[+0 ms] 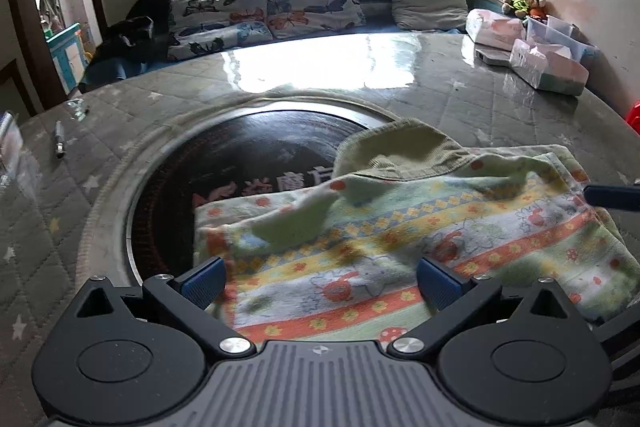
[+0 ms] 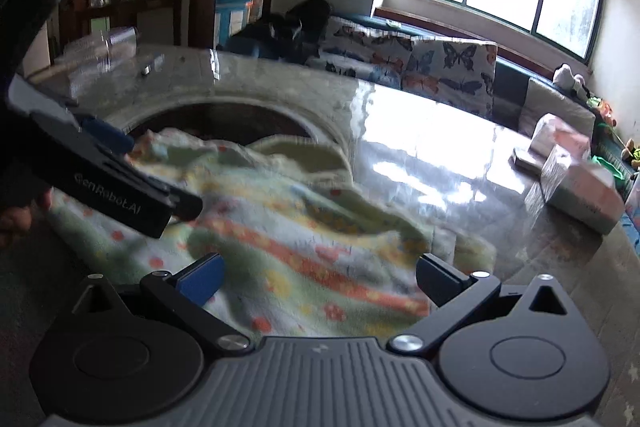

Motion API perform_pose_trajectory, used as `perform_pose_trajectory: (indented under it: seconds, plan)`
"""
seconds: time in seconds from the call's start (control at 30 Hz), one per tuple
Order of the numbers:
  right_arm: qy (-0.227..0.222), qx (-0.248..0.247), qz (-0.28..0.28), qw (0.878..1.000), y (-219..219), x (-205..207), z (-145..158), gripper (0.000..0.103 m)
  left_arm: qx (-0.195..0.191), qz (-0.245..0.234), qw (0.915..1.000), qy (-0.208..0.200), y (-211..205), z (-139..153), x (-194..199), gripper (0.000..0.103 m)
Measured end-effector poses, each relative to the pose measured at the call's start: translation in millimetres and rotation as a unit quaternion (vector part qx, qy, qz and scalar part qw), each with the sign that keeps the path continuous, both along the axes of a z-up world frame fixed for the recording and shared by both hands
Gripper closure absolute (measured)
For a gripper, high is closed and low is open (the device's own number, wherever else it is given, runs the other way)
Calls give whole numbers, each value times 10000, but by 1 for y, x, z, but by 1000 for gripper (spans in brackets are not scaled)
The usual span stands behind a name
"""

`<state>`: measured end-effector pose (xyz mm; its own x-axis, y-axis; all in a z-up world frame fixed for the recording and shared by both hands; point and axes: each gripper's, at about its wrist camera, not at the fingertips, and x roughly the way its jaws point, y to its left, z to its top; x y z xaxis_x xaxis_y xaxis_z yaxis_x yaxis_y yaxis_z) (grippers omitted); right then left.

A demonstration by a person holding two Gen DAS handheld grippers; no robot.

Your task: Fold clothes

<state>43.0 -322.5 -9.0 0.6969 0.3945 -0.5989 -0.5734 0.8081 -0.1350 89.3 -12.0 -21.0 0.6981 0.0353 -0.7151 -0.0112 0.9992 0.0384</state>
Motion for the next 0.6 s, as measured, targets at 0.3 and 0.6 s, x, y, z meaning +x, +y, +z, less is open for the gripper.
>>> perform_pose_trajectory:
  seconds: [0.3,0.6]
  plan:
    - [-53,-72,-300,9995,7,29,-4,0,-2,155,9999,24,9,1,-7,0]
    - [61,-128,-287,9995,7,31,-15,0,-80,205,9997,86,12,-3,-8,0]
